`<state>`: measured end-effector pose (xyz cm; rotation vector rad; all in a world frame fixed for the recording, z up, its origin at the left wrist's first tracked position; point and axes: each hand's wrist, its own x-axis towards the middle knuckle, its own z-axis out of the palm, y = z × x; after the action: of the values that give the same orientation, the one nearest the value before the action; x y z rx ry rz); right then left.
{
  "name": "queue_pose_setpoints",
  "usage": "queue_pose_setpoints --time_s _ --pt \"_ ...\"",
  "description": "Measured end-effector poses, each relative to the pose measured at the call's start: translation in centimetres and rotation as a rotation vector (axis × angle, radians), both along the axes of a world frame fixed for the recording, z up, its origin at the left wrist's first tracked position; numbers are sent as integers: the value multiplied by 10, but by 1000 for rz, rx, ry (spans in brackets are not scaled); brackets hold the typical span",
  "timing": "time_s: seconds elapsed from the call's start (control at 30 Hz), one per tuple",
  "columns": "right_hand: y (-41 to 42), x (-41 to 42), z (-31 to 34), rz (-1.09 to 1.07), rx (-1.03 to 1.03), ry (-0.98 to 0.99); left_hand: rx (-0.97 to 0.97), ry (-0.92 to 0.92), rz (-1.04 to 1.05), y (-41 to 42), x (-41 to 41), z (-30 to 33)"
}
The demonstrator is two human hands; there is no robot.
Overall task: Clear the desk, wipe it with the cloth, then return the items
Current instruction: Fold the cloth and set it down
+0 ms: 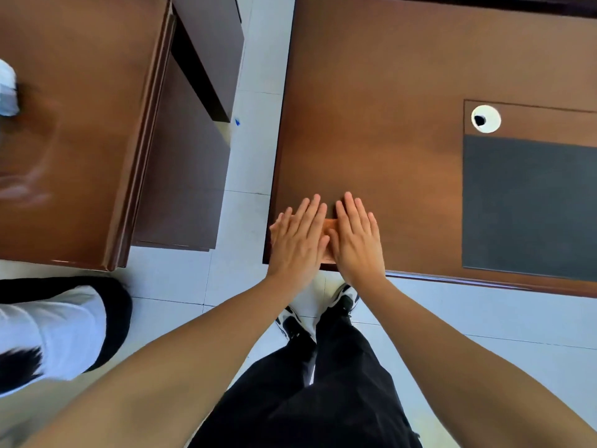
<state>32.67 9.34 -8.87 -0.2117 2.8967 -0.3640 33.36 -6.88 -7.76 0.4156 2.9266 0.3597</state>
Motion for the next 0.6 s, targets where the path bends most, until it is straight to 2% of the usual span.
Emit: queue_pose_setpoints --time_s 0.07,0.3,0.43,0.53,0.6 --pt "0 0 -12 32 58 -6 -121 -58 19 1 -1 -16" --pt "-1 3 -36 -21 71 142 -163 32 -22 -6 -5 -43" --pt "-1 -2 -21 33 113 40 -180 -61 -39 -6 -7 -26" --pt "4 -8 7 27 54 -87 -109 -188 -50 -8 -16 1" --pt "8 -16 33 -19 -64 -124 59 -239 -62 -14 -27 26"
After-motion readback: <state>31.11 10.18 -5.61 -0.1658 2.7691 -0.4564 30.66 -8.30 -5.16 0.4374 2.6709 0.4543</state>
